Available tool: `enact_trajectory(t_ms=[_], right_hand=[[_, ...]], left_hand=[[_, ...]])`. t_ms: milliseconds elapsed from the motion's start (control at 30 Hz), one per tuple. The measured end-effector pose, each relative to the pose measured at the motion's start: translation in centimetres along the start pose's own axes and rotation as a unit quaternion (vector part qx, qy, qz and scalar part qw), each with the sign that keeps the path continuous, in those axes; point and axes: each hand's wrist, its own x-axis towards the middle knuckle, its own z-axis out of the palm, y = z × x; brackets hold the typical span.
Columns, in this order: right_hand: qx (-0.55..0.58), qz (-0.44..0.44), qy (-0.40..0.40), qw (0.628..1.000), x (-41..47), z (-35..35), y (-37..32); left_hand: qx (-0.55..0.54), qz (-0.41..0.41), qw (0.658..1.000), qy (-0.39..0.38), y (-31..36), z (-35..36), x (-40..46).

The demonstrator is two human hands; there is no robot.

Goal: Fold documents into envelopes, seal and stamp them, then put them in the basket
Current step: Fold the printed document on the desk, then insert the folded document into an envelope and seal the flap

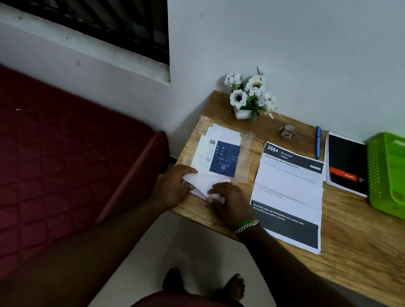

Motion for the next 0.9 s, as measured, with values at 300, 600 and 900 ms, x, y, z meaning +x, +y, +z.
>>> enact_trajectory(t_ms=[300, 600, 900], right_hand=[[-0.136, -0.019, 0.102, 0.985, 0.9, 0.7, -3.3], [0.071, 0.013, 0.221, 0.973, -1.6, -3.8, -3.6], [0.346, 0.042, 0.370, 0.861, -2.7, -13.9, -4.3]], left_hand=[[-0.009, -0.020, 1.000, -0.005, 0.8, -0.2, 0.3], [-0.065, -0.016, 0.998, 0.002, 1.6, -0.4, 0.1], [-0.026, -0.045, 0.998, 0.039, 10.3, -0.5, 2.1]])
